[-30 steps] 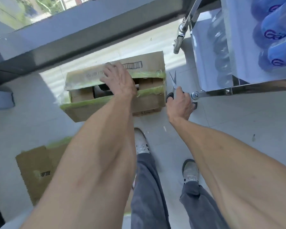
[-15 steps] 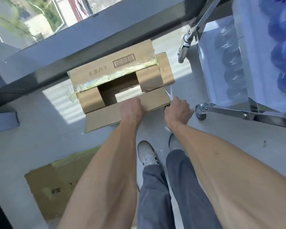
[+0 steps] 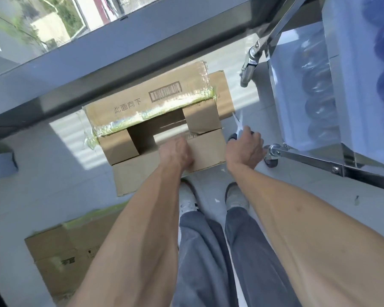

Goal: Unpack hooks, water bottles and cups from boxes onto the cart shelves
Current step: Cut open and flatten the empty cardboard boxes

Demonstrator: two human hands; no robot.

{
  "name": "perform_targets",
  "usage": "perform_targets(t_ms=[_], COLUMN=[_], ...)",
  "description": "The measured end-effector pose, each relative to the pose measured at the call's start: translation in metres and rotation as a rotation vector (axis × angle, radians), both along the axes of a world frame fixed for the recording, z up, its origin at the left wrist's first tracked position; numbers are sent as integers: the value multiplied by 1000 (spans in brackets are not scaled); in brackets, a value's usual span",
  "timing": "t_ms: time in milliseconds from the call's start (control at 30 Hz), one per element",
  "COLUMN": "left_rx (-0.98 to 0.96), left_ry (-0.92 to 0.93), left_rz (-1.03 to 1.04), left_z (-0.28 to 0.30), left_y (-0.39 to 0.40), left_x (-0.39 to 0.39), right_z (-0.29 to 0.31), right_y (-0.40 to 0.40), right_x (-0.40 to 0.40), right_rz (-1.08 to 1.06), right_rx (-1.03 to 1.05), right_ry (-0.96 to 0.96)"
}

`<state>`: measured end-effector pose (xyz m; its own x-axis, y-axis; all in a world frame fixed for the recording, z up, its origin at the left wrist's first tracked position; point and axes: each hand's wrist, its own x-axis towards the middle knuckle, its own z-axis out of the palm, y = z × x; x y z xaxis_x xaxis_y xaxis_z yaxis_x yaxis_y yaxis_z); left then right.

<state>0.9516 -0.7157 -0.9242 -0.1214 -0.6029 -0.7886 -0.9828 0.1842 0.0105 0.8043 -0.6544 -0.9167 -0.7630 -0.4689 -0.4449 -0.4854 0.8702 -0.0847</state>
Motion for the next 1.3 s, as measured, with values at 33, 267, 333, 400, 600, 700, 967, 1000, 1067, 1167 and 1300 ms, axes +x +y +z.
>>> perform_targets(t_ms=[33,267,333,400,600,700,967,1000,1067,1167,1300], left_rx=[-34,-76,-151,-251,-213,-387,-373,-361,-342,-335,-371], left_ry=[-24,145,224,283,91,24,3,3,7,16,-1], left_rz=[-44,212,430,657,392,188,180,196,227,244,233], left_z=[-4,-27,-24,-24,-37,-37,-46,-46,-46,-44,-43], left_y=[0,-23,-39,-58,-76,-68,-51,-50,-48,-49,-52], left_x=[-1,-8,-6,-6,-10,-6,0,-2,-6,-9,-9], right_z=[-3,-29,-33,-36,-44,-46,-49,-49,-49,-49,-49], right_y=[-6,-47,-58,-69,-84,-90,-107,-106,-105,-106,-111], right_x=[4,26,27,26,29,30,28,28,28,29,28], right_rz=[120,235,183,189,176,194,180,177,179,182,172], right_rx=[-32,-31,-48,-20,-3,-48,-20,-10,0,-21,-68], right_ry=[-2,77,85,100,80,88,24,24,30,27,62])
